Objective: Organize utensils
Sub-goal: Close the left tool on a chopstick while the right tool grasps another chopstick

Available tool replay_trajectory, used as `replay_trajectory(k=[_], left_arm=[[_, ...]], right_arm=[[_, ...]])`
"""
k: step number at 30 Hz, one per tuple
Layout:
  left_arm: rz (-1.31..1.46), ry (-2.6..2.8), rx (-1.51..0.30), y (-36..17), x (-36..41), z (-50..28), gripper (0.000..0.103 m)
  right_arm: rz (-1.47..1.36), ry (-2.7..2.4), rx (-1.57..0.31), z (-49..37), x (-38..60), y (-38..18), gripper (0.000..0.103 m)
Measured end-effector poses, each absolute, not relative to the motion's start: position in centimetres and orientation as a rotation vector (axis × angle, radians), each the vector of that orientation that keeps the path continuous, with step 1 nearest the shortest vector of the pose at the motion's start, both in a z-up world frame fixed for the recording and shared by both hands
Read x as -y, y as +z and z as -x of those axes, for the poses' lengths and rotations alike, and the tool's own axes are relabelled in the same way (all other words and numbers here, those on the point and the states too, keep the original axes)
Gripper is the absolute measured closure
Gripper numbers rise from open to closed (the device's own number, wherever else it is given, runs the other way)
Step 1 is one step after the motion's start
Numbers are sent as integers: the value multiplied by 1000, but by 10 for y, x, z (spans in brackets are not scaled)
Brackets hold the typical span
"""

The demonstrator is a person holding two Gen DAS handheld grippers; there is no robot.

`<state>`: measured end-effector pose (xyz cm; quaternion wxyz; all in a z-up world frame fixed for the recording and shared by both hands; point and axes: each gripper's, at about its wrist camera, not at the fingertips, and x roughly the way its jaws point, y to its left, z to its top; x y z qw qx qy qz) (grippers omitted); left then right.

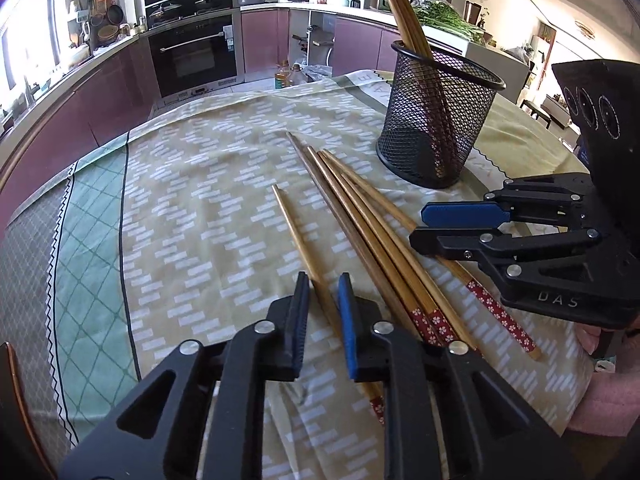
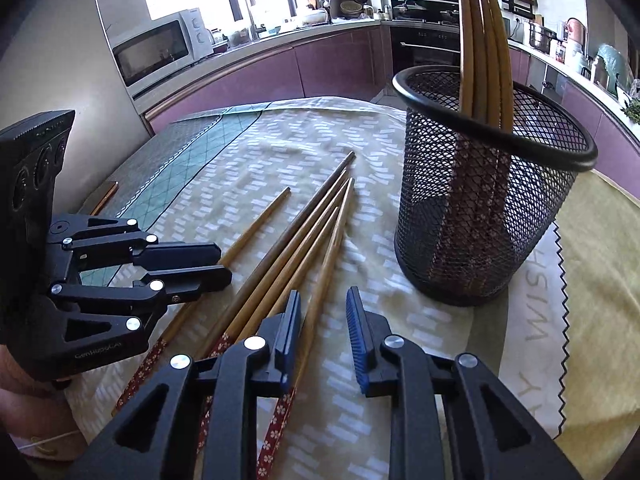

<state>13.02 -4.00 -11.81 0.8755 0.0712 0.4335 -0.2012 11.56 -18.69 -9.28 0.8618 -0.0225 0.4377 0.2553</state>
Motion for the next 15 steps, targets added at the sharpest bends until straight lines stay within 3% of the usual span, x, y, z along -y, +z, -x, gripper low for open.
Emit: replay_trajectory(k=[3,15], left_arm=[[-128,-414,-903,-118,39,-131,92],[-76,-439,-893,-110,35,-121,95]], right_arm=[[22,546,-923,-116,189,-93,94],[-54,593,-899,-107,206,-82,97]])
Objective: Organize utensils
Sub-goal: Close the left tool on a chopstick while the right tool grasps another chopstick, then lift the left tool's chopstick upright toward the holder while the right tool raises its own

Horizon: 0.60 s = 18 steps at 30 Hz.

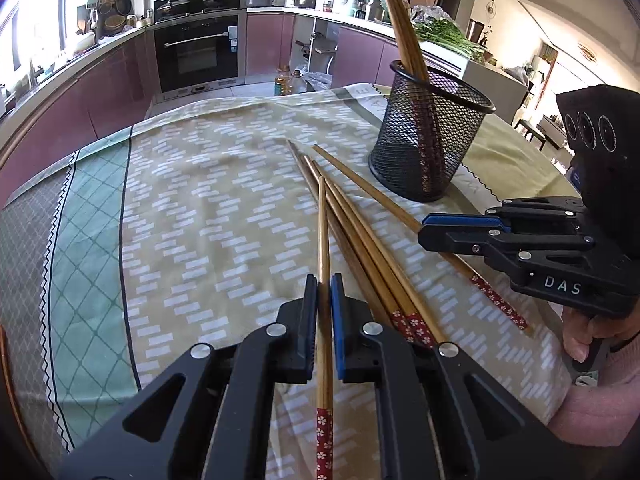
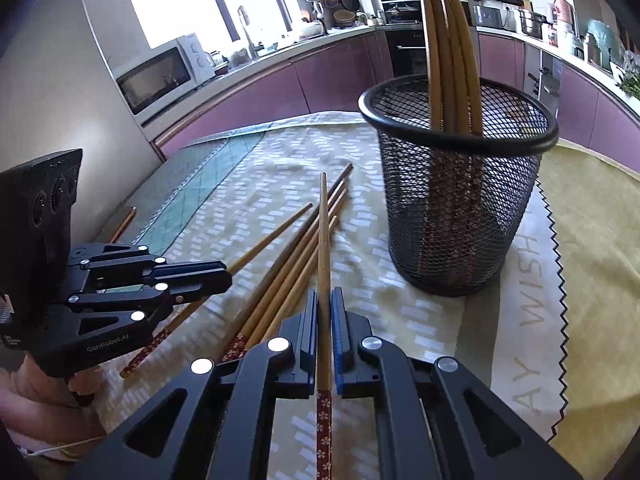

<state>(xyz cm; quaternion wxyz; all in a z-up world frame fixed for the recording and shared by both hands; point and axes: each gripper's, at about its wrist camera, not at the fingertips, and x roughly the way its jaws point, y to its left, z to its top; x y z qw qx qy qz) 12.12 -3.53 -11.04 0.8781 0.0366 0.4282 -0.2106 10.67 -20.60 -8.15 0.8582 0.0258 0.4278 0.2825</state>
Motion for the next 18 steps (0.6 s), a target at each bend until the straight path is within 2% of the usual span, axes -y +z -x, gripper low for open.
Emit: replay_trajectory(k=[12,16,18], left_arm=[[-96,-483,-952,-119,40,-126,92],[-90,-486,-960,-119,40,-130,92],[-91,-472,-959,-118,41,-131,95]], right_arm=[[0,601,-942,-109,191,-91,96],[3,606,-941,-110,190,-91,96],[1,605,-933,-111,191,-89,97]])
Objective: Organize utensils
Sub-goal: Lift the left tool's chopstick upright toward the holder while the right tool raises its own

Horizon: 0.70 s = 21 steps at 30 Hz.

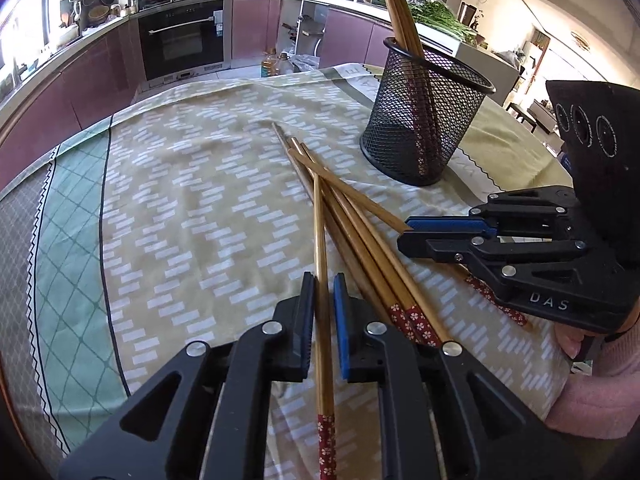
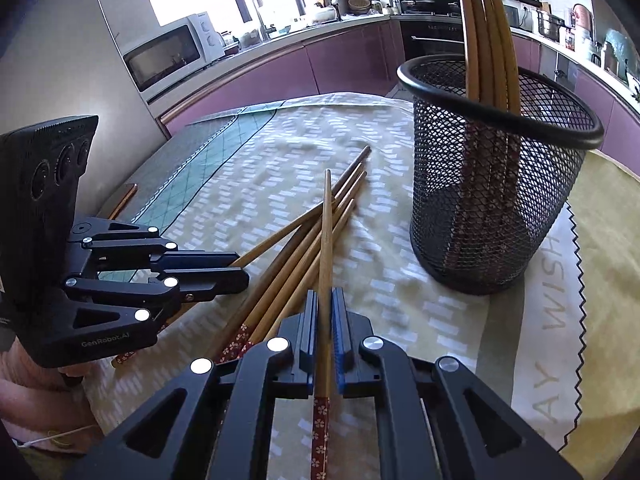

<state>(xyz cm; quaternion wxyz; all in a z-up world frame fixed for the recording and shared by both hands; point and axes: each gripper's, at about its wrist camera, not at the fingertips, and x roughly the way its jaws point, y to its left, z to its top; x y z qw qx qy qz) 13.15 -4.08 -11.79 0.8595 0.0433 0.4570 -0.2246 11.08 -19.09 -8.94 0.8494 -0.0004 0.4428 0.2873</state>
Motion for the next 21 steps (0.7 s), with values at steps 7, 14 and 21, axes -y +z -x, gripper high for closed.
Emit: replay_trajectory(k=[7,14,21], left_arm=[[-50,-499,-900,-95,40,-127,95],[-22,-558,-803,-51,37,-119,95],[-2,-606,-718,-16,35,-109,95]], right_arm=[[-23,624,-845,-103,207,-62,97],[-37,615,-738,-96,226,-26,97],[-53,590,-655,-89,244,-2,97]])
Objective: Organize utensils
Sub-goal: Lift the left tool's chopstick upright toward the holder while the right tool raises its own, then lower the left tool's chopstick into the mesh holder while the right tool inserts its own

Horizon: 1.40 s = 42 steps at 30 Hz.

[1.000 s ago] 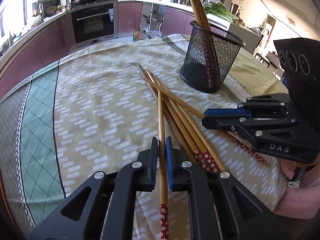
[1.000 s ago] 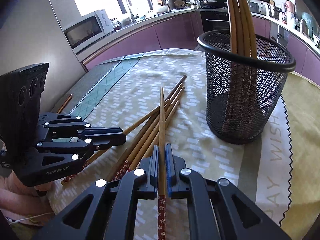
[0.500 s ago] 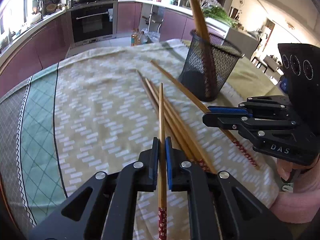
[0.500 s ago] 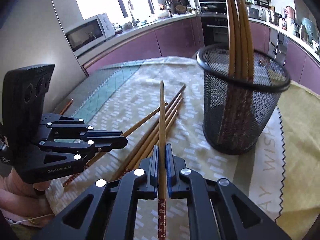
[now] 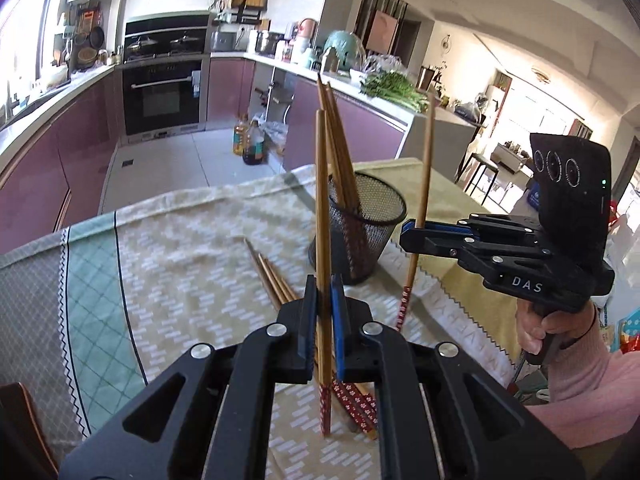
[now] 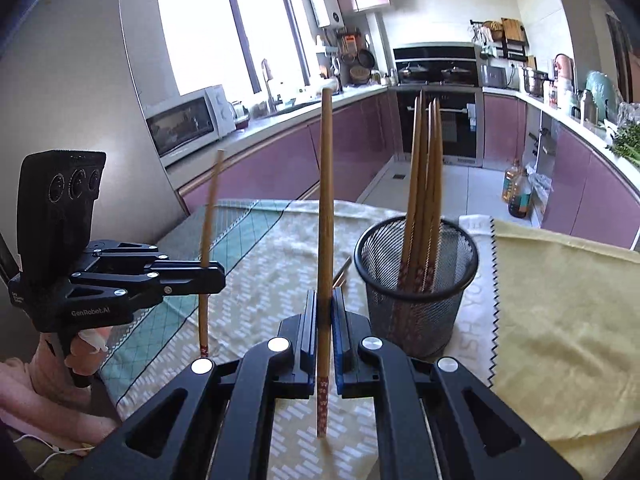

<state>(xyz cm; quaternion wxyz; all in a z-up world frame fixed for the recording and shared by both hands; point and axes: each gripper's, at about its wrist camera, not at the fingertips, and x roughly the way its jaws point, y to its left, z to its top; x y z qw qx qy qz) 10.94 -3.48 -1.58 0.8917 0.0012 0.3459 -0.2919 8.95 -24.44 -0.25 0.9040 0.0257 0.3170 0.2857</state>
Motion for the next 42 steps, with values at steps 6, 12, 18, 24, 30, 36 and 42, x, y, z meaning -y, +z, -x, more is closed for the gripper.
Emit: replay_trajectory(k=[6,12,18,24,30,36,42], left_arm=[[-11,-609,-650,6,36,-106,95],[15,-635,-592,26,43,-117,95],[44,-654,-520,51,54,-132,95],[83,-674,-478,75,66,-152,95],[96,-665,-457,80,77,-169,96],[57,-643,-488,64,90,-177,95],[15,-637,-536,48,100,-185,95]], right_arm=[[-63,576,-597,-90,258,17,97],[-49,549,-544,-97,267,36,97],[-49,518,-487,-106,274,55,97],[-47,487,-438,-115,279,69,97],[-55,461,-425,-130,280,68,97],[-75,452,-409,-139,279,65,97],[-83,459,-428,-144,275,58,97]])
